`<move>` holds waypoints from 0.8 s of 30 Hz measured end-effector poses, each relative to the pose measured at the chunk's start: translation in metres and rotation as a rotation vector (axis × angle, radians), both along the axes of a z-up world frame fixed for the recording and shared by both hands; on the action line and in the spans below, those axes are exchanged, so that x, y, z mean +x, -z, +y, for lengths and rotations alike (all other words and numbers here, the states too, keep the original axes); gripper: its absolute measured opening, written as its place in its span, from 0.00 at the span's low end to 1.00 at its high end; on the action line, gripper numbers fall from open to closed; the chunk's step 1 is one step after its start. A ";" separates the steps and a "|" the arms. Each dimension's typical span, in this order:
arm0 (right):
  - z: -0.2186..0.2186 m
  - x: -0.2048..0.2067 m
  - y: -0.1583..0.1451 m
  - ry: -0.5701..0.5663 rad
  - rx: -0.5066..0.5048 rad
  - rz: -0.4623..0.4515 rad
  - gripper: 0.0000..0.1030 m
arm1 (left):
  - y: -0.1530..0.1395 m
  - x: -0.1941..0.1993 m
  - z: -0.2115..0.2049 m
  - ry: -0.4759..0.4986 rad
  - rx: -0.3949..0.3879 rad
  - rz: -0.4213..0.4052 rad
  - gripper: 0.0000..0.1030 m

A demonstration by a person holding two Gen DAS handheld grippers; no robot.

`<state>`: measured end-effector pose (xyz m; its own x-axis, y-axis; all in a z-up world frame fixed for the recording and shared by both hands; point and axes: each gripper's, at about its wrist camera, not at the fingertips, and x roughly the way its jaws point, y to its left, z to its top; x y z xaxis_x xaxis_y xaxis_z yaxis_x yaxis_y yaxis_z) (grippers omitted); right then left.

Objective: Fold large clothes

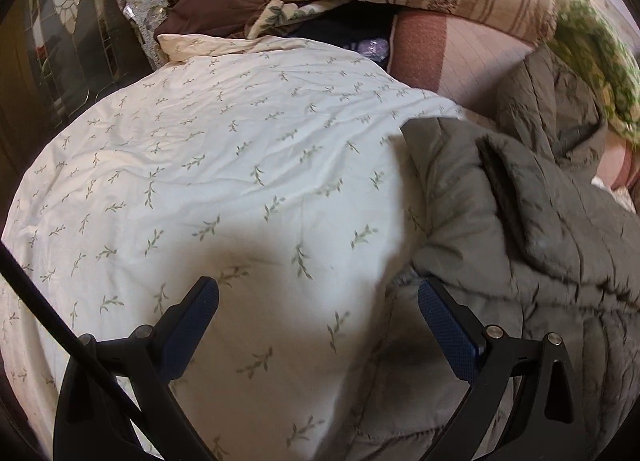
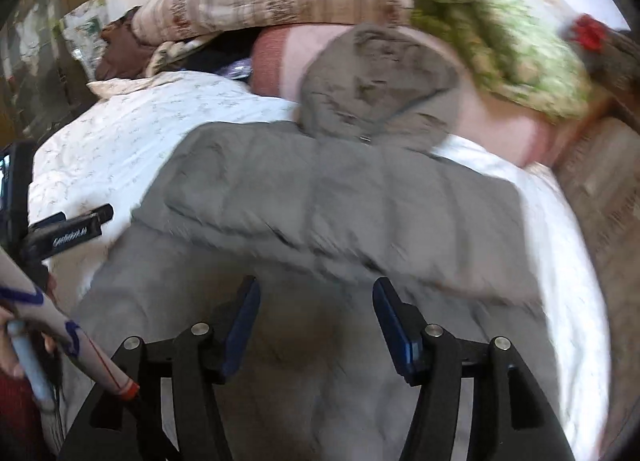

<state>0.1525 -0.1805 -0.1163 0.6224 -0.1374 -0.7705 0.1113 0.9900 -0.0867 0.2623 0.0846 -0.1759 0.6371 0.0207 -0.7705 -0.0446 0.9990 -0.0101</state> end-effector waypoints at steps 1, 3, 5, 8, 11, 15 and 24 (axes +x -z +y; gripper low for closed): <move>-0.005 -0.014 -0.006 0.021 -0.001 -0.001 0.64 | 0.000 -0.003 -0.002 0.006 0.005 -0.004 0.97; -0.014 -0.035 -0.018 0.053 -0.013 -0.011 0.68 | -0.002 -0.011 -0.004 0.016 0.012 -0.017 0.97; -0.022 -0.056 -0.031 0.096 -0.049 -0.030 0.71 | -0.005 -0.020 -0.005 0.032 0.000 -0.030 0.97; -0.034 -0.080 -0.048 0.153 -0.066 -0.052 0.73 | -0.007 -0.032 -0.004 0.042 -0.015 -0.041 0.97; -0.039 -0.094 -0.063 0.195 -0.079 -0.071 0.74 | -0.008 -0.038 -0.007 0.051 -0.007 -0.052 0.97; -0.039 -0.112 -0.076 0.219 -0.122 -0.097 0.77 | -0.006 -0.042 -0.008 0.065 -0.012 -0.045 0.97; -0.072 -0.141 -0.043 0.300 -0.162 -0.049 0.82 | -0.010 -0.057 -0.006 0.055 -0.038 -0.067 0.97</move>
